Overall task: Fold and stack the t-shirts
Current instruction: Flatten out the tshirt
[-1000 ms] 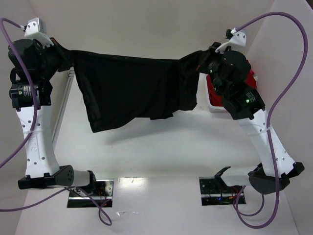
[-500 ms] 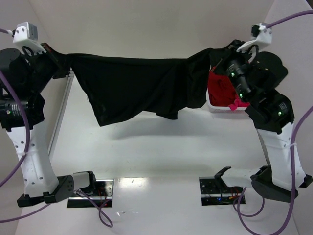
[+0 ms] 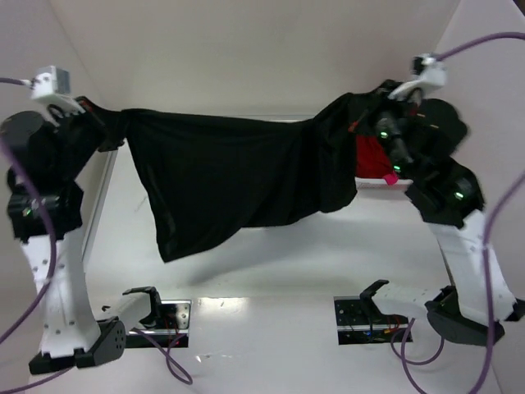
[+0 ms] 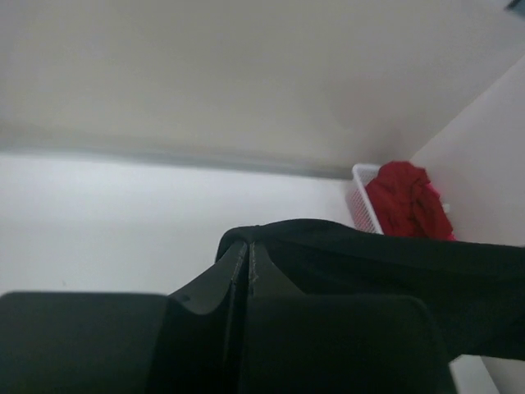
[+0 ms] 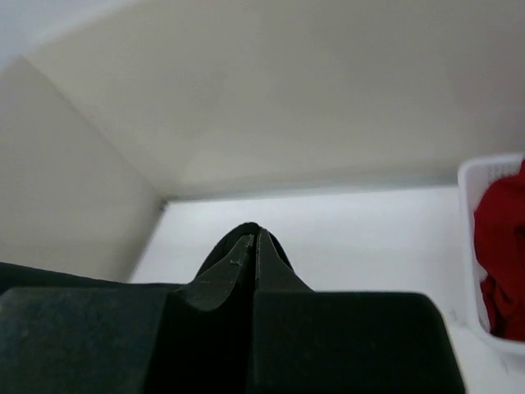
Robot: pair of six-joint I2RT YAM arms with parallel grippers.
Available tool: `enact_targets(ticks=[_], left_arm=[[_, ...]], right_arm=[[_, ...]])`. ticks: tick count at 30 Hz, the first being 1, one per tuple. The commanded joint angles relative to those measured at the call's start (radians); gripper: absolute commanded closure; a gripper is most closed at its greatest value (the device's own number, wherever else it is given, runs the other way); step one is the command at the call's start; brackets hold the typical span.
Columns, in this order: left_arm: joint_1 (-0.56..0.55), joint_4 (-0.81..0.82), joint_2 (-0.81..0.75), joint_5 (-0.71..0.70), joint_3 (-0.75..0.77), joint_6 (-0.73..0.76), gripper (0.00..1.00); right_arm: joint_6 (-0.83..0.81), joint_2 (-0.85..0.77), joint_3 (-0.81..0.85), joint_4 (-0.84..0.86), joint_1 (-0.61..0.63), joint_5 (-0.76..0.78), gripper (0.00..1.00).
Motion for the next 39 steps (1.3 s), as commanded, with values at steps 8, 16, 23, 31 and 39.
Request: enact_targets(ticks=[8, 16, 23, 31, 39], left_arm=[[0.008, 0.182, 0.155, -0.090, -0.475, -0.051, 1.00], [0.008, 0.319, 0.360, -0.142, -0.603, -0.031, 1.00], [0.008, 0.340, 0.592, -0.179, -0.474, -0.021, 1.00], [0.008, 0.339, 0.742, -0.158, -0.355, 0.009, 1.00], [0.008, 0.330, 0.796, -0.158, -0.305, 0.048, 1.00]], right_arm=[[0.062, 0.234, -0.442, 0.231, -0.026, 0.004, 1.00], [0.062, 0.489, -0.493, 0.400, -0.058, -0.111, 1.00], [0.059, 0.731, -0.276, 0.443, -0.095, -0.124, 1.00], [0.028, 0.975, 0.014, 0.385, -0.104, -0.125, 0.31], [-0.026, 0.744, -0.218, 0.425, -0.104, -0.204, 0.00]])
